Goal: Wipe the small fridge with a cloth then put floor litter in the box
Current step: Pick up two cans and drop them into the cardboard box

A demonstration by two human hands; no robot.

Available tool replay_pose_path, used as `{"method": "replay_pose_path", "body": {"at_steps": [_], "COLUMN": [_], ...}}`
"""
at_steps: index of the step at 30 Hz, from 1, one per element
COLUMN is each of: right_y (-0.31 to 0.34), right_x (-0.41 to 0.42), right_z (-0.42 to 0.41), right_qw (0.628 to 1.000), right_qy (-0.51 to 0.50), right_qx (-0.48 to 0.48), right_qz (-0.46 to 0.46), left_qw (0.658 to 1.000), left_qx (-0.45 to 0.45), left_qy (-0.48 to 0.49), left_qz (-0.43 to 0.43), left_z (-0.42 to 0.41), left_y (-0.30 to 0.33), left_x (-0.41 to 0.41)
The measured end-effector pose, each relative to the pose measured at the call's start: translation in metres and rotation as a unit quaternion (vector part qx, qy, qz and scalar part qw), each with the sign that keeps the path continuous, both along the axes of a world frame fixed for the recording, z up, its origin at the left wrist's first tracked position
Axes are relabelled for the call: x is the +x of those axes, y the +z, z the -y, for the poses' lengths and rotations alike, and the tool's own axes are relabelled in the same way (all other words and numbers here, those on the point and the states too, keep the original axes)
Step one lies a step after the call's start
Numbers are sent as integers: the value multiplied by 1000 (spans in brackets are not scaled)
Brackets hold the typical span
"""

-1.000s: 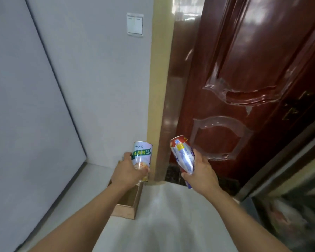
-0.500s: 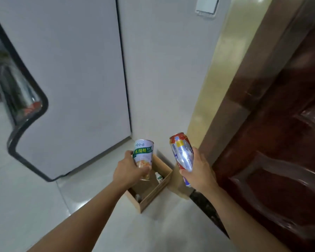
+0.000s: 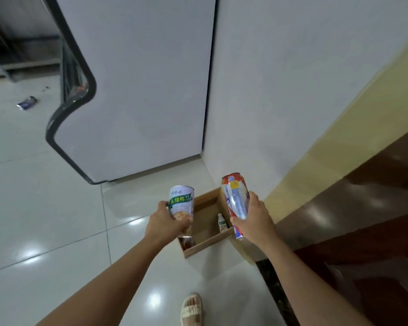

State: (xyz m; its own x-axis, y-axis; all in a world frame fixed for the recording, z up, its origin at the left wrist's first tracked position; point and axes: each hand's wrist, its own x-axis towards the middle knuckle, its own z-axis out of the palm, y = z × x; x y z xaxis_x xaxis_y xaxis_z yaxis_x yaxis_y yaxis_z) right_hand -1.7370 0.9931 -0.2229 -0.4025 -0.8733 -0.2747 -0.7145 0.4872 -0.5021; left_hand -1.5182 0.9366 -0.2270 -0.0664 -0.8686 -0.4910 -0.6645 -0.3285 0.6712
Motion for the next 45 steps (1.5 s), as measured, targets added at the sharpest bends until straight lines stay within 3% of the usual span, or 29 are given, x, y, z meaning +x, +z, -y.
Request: {"method": "replay_pose_path", "body": {"at_steps": [14, 27, 34, 39, 45], "right_y": [-144, -434, -565, -615, -632], "right_x": [-26, -41, -52, -55, -54], "right_z": [109, 158, 167, 174, 185], "right_qw": [994, 985, 979, 972, 964], "right_qy": [44, 79, 69, 58, 50], "right_qx": [63, 128, 171, 206, 248], "right_qz": [75, 89, 84, 94, 85], "left_qw": [989, 979, 973, 970, 967], "left_qx": [93, 135, 158, 173, 188], "left_qy": [115, 154, 144, 145, 146], "left_qz": [-10, 19, 83, 95, 95], "left_z": [65, 103, 115, 112, 111], "left_y": [-123, -421, -560, -618, -640], "left_x": [-60, -102, -117, -120, -133]}}
